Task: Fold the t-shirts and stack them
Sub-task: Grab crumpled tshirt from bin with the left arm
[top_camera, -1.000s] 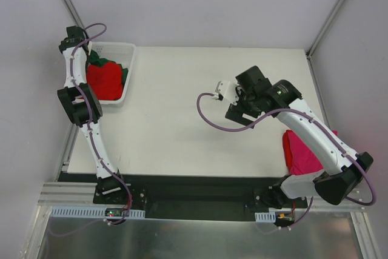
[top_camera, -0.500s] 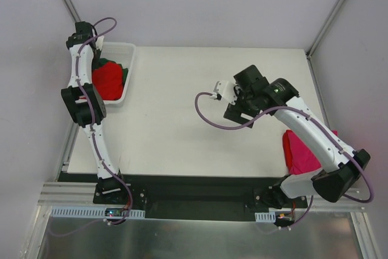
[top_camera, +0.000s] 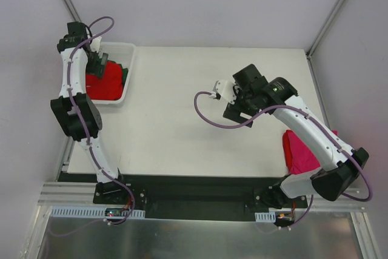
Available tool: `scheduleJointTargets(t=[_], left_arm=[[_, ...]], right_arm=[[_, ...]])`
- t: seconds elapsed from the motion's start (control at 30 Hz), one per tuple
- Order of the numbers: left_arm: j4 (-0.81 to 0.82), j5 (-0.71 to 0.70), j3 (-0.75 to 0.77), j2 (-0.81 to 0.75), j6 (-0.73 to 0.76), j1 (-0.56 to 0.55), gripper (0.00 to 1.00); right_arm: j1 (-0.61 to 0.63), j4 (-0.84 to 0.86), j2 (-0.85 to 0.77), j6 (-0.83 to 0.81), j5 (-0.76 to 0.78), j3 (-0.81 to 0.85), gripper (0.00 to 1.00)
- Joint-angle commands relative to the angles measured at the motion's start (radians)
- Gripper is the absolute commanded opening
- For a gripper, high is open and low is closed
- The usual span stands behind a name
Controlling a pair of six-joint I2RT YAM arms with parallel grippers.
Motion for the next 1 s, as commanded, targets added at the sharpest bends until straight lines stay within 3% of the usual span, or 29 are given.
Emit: scheduleJointTargets(t=[0.0, 0.17, 0.23, 0.3, 0.4, 0.47, 0.6, 0.7, 0.97], left_arm=[[-0.021, 0.065, -0.162, -0.335, 0.088, -0.011, 0.99], [-0.009, 0.070, -0.538, -0.555, 0.310, -0.022, 0.99], [0.082, 0.036, -0.748, -0.658, 0.410, -0.022, 0.99], [0.267, 0.013, -0.988, -0.776, 0.632, -0.016, 0.99], [0.405, 0.041, -1.185, -0.851, 0.941, 0.036, 0.99], [0.440, 0.093, -1.178, -0.835, 1.054, 0.078, 0.99], [0.442, 0.137, -0.981, -0.688, 1.117, 0.084, 0.99], [0.440, 0.185, -0.920, -0.649, 1.260, 0.084, 0.99], [0.433, 0.268, -0.965, -0.672, 1.532, 0.081, 0.99]], right_arm=[[0.004, -0.009, 0.009, -0.011, 0.011, 0.031, 0.96], [0.004, -0.009, 0.029, -0.014, 0.010, 0.038, 0.96], [0.006, -0.009, 0.033, -0.015, 0.007, 0.043, 0.96], [0.010, -0.009, 0.041, -0.015, 0.004, 0.048, 0.96], [0.015, -0.014, 0.045, -0.017, -0.004, 0.054, 0.96], [0.018, -0.016, 0.049, -0.017, -0.004, 0.055, 0.96], [0.024, -0.016, 0.044, -0.015, 0.001, 0.049, 0.96], [0.024, -0.017, 0.032, -0.019, 0.011, 0.034, 0.96], [0.024, -0.009, -0.002, -0.029, 0.036, -0.012, 0.96]])
